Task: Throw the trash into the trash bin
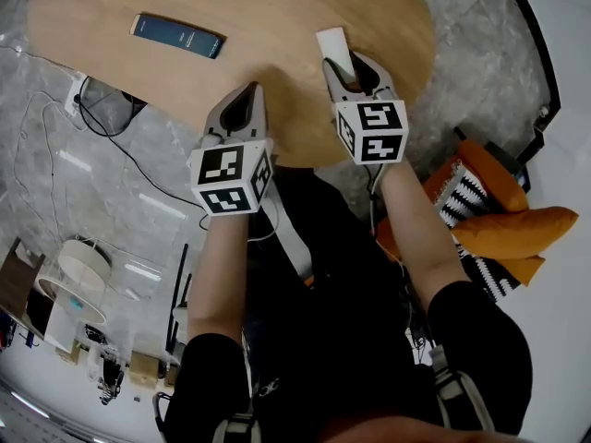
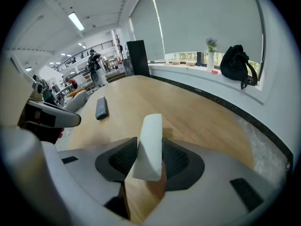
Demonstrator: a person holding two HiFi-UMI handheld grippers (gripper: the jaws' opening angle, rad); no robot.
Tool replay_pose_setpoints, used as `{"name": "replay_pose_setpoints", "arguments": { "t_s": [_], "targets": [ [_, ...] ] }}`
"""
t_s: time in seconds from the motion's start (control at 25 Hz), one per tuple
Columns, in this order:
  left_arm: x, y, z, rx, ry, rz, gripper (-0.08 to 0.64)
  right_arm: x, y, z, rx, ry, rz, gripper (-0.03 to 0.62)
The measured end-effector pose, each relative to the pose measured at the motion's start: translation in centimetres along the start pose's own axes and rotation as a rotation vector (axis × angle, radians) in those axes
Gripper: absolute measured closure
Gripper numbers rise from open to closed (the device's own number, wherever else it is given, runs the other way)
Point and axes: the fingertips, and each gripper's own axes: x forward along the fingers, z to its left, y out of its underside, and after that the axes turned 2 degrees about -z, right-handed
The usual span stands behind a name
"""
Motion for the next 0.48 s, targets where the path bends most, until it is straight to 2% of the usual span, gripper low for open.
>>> {"name": "replay_pose_setpoints", "arguments": {
  "t_s": [0.2,0.48],
  "targets": [
    [-1.0,-1.5,0.2,-0.005,-0.008,-0.025,0.548,-2.1,-2.8,0.5,0.008,0.002,-0.074,0.428],
    [-4.1,-4.7,0.9,-0.031,-0.026,-0.087,0.548,-5.3,-6.4,2.7,0.047,-0.025,-0.116,0.430]
  ]
}}
